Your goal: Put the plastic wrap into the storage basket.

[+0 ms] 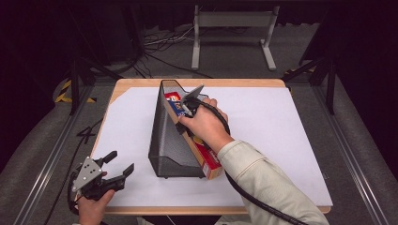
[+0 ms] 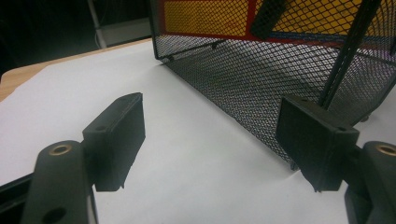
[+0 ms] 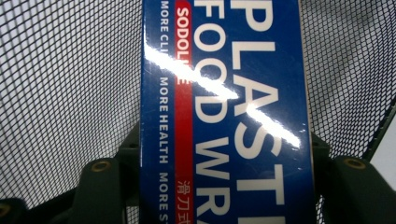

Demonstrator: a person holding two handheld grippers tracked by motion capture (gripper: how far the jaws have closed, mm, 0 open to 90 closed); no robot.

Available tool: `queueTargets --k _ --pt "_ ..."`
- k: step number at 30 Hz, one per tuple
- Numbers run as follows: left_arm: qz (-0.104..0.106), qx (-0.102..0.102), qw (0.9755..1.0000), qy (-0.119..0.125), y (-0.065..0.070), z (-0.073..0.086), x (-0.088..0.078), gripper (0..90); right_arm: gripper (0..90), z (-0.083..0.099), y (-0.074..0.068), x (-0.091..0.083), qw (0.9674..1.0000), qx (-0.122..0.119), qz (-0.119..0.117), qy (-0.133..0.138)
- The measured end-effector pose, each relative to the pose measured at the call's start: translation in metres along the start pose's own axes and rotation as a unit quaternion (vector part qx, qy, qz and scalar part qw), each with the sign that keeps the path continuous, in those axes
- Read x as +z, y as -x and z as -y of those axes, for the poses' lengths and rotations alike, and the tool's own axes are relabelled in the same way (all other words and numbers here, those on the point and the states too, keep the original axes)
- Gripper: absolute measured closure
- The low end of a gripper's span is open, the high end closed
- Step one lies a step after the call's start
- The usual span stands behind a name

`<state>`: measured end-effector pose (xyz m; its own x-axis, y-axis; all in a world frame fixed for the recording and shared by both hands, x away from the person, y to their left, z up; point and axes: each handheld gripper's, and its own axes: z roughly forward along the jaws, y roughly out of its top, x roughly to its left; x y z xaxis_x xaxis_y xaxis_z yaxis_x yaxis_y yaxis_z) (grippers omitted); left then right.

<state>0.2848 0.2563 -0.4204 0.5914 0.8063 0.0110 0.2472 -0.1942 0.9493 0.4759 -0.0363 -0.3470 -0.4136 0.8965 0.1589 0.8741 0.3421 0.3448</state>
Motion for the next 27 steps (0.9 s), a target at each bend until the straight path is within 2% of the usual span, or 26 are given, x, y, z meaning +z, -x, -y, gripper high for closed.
queueTargets --k 5,11,18,23,27 --pt "-0.001 -0.002 1.0000 0.002 0.000 0.000 -0.001 24.9 39.2 -0.005 -0.001 0.006 0.9998 0.003 0.006 -0.019" --pt "0.000 -0.001 1.0000 0.003 -0.001 0.000 -0.001 24.9 39.0 -0.007 -0.002 0.009 0.9995 0.003 0.014 -0.029" --pt "-0.001 -0.001 1.0000 0.003 -0.001 0.000 -0.002 24.9 38.8 -0.007 -0.005 0.018 0.9984 -0.005 0.028 -0.049" --pt "-0.001 -0.002 1.0000 0.002 -0.001 0.001 -0.001 24.9 37.6 -0.007 -0.003 0.018 0.9986 -0.005 0.021 -0.048" --pt "-0.001 -0.001 1.0000 0.002 0.000 0.000 -0.001 24.9 30.8 -0.007 0.000 0.018 0.9990 -0.007 0.006 -0.045"
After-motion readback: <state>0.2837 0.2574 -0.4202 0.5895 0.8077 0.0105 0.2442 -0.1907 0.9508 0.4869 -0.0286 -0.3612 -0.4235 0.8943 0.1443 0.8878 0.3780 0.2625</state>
